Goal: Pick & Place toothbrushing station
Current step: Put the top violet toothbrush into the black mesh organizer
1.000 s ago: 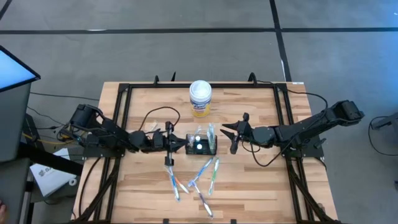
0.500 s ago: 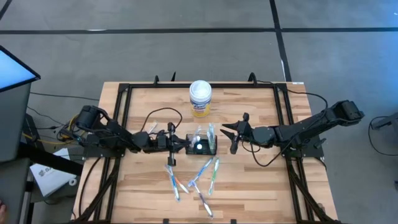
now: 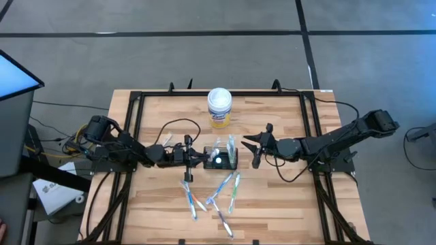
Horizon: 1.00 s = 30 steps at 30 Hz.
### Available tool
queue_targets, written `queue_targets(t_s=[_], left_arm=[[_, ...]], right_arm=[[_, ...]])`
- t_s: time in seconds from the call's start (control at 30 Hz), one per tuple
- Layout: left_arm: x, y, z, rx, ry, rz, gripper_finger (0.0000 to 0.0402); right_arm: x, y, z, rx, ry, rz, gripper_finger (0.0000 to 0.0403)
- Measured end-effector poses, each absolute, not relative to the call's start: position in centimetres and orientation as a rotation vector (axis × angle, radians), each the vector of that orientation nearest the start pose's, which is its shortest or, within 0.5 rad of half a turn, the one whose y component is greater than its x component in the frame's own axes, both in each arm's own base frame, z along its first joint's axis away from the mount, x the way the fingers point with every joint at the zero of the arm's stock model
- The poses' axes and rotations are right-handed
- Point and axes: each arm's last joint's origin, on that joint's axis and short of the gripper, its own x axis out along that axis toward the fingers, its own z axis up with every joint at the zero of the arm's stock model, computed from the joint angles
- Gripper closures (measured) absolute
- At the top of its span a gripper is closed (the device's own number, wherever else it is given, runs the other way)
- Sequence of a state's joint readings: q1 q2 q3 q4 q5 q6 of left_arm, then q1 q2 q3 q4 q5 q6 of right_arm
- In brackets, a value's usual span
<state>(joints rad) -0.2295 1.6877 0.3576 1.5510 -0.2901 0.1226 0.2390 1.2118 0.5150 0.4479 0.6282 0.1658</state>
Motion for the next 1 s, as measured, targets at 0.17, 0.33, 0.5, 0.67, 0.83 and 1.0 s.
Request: queue_targets(t_s=[0.17, 0.33, 0.5, 0.67, 0.83, 1.0], left_arm=[[25.8, -5.1, 15.2, 0.056, -0.165, 0.071, 0.0402], [26.0, -5.1, 14.0, 0.036, -0.12, 0.083, 0.0402], [26.1, -5.1, 13.7, 0.038, -0.111, 0.09, 0.0401], [26.0, -5.0, 14.0, 0.033, -0.121, 0.113, 0.0396], [26.0, -4.9, 14.0, 0.032, -0.117, 0.149, 0.0374], [26.0, -4.9, 14.0, 0.032, -0.117, 0.152, 0.0326]], right_arm=[[23.9, 4.1, 21.7, 0.058, 0.194, -0.404, 0.0296], [23.9, 4.1, 21.7, 0.057, 0.195, -0.404, 0.0296], [23.9, 4.1, 21.7, 0.057, 0.195, -0.404, 0.0296], [23.9, 4.1, 21.7, 0.057, 0.195, -0.404, 0.0296], [23.9, 4.1, 21.7, 0.056, 0.197, -0.404, 0.0296], [23.9, 4.1, 21.7, 0.056, 0.197, -0.404, 0.0296]])
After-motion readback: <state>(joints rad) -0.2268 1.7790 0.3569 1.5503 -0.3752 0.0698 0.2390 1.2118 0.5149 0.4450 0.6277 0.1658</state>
